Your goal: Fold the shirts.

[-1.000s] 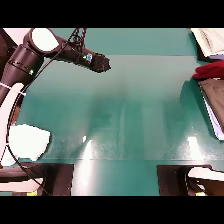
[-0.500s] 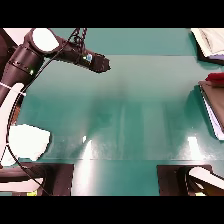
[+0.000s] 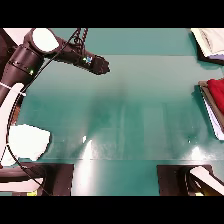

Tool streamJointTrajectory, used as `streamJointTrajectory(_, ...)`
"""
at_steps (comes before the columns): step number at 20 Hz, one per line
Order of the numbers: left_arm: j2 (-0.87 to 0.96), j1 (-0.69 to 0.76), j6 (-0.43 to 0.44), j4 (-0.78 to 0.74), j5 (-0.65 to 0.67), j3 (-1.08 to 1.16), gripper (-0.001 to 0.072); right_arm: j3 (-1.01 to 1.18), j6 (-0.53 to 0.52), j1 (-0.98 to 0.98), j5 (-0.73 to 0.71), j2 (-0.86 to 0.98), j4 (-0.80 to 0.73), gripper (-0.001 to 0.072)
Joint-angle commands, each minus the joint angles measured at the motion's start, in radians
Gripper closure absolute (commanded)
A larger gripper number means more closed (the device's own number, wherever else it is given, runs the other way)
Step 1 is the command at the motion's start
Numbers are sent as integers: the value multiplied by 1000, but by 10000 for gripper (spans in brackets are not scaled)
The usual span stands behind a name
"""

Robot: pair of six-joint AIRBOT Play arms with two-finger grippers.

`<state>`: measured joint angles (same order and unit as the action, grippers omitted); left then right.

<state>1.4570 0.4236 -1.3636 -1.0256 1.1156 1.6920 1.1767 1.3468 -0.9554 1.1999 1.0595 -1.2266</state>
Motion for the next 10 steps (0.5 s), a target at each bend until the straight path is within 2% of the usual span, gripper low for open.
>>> streamJointTrajectory(1,0,1,11,0,3,0,683,4,53,-29,74,-12,3,99)
streamJointTrajectory(4,0,1,10,1,2,0,683,40,51,67,87,-12,113,141)
streamJointTrajectory(9,0,1,10,13,44,0,683,131,52,311,108,-12,102,151)
streamJointTrajectory(10,0,1,10,13,42,0,683,148,52,373,121,-12,102,239)
